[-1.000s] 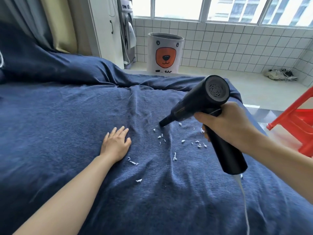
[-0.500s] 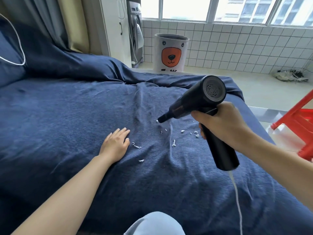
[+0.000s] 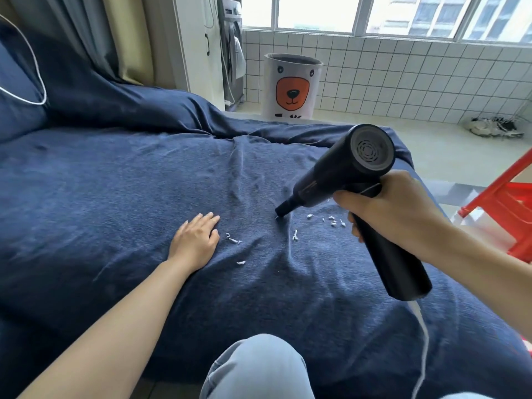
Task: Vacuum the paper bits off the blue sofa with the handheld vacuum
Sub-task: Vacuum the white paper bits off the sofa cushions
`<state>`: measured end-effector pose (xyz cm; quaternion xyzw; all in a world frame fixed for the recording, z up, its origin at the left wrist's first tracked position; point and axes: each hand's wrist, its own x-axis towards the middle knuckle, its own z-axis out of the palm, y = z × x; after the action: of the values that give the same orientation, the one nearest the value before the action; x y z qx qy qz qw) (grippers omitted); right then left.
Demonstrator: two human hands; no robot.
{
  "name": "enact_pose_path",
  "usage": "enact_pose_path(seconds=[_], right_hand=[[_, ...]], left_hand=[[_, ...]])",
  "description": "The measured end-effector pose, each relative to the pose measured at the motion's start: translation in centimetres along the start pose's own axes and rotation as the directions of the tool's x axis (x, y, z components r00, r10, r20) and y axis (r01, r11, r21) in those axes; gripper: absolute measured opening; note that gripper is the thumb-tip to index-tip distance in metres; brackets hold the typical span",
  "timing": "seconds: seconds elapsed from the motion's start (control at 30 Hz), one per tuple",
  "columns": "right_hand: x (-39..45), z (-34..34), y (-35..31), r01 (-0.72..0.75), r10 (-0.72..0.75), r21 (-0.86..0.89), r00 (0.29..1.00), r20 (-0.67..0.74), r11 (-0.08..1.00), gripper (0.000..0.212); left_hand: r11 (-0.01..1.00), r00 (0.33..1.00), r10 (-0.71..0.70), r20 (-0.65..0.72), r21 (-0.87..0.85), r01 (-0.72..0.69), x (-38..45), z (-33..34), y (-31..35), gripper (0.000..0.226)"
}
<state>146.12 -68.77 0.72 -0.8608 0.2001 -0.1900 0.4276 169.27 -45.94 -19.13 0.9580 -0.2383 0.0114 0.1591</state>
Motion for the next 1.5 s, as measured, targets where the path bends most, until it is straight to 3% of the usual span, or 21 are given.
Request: enact_pose_path(seconds=[0.33,0.6,1.1,1.3,1.5], right_hand=[[-3.0,1.0,-1.5,0.036,-0.053,0.125,0.989,0.136,0.991,0.025],[-3.5,2.6,-1.8,0.075,-0.091,0.093,0.979,0.182,0.993,0.025],[-7.9,-3.3,-2.3,0.043,-0.058,0.06,0.961,0.271,0.997,0.023],[-8.0,-3.9,-1.7,0.103,-0.093,-0.092,0.99,0.11,0.99,0.03],[-7.1,-5.9,-0.1,0.027,-0.029,-0.146,1.0,-0.012,0.989,0.03]], left_hand=[[1.0,1.0,0.002,-0.014,-0.002,-0.002,-2.0,0.1,-0.8,0.048],[1.0,1.0,0.004,0.004,0.012,-0.004,-2.2,-0.2,-0.7,0.048],[0.999,0.998,-0.051,0.026,0.005,0.051,-2.0,-0.3,0.1,0.048],[0.994,0.993,-0.106,0.047,-0.002,0.106,-2.0,-0.4,1.9,0.047],[0.997,0.993,-0.059,0.099,-0.035,0.062,-1.3,0.2,5.8,0.051]])
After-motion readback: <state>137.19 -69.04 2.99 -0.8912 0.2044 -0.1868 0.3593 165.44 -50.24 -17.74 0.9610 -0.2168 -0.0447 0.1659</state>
